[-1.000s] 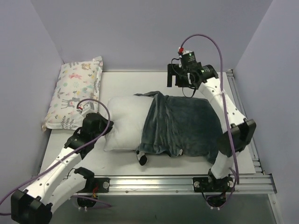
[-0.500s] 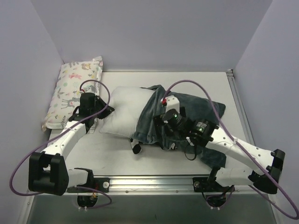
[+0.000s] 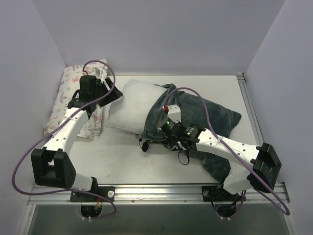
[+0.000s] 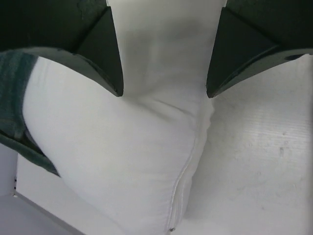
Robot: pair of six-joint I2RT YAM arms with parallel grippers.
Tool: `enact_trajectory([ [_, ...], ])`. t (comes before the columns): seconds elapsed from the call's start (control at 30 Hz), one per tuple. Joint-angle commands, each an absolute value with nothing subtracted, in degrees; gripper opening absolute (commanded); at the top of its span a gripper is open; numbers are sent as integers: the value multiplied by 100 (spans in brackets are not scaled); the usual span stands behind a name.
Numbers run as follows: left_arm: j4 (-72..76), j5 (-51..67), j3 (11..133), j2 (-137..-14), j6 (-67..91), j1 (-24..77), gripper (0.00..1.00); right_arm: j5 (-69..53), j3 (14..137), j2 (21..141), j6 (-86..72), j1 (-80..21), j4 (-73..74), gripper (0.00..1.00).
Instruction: Remove the pillowcase from the pillow
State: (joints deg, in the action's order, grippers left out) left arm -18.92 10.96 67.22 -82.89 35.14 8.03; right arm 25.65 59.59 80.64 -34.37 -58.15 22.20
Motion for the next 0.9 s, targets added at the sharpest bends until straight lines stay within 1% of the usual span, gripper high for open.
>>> enact_trajectory([
  [0.0,-2644,581,7269,-7622,3216,808,79,2330,6204,7936,-3252,-5546,1960,15],
  [0.07,-2751,448,6998,-7219,3522,809,97,2128,6415,8006,-3191,-5424,1943,12],
  [0.1,-2751,448,6848,-7059,3638,930,98,2092,6486,8103,-3147,-5405,1916,9],
  [0.2,-2585,45,5962,-6356,4173,1335,98,1934,6767,8340,-3059,-5327,1898,4],
  [0.23,-2497,-156,5707,-6189,4349,1623,97,1873,6820,8384,-3059,-5317,1890,3],
  [0.27,-2383,-176,5217,-6048,4699,1739,97,1846,6855,8411,-3050,-5317,1890,2],
  [0.3,-2130,-167,4994,-5829,4876,1836,97,1811,6890,8446,-3041,-5300,1881,1],
  [0.33,-1979,-210,4809,-5731,5035,2107,97,1776,6891,8438,-3041,-5282,1863,1],
  [0.43,-1189,-290,4054,-5546,5659,2390,97,1705,6821,8420,-3015,-5282,1855,0],
  [0.47,-760,-307,3921,-5581,5808,2443,98,1705,6786,8368,-3015,-5274,1863,0],
  [0.53,-380,-316,3727,-5765,5897,2435,97,1714,6646,8324,-3041,-5282,1854,0],
  [0.67,1401,-185,3463,-6466,6143,2400,97,1723,6364,8148,-3058,-5256,1863,0],
  [0.87,2644,-246,3489,-7381,6302,2347,97,1784,5942,7674,-3120,-5230,1968,0],
])
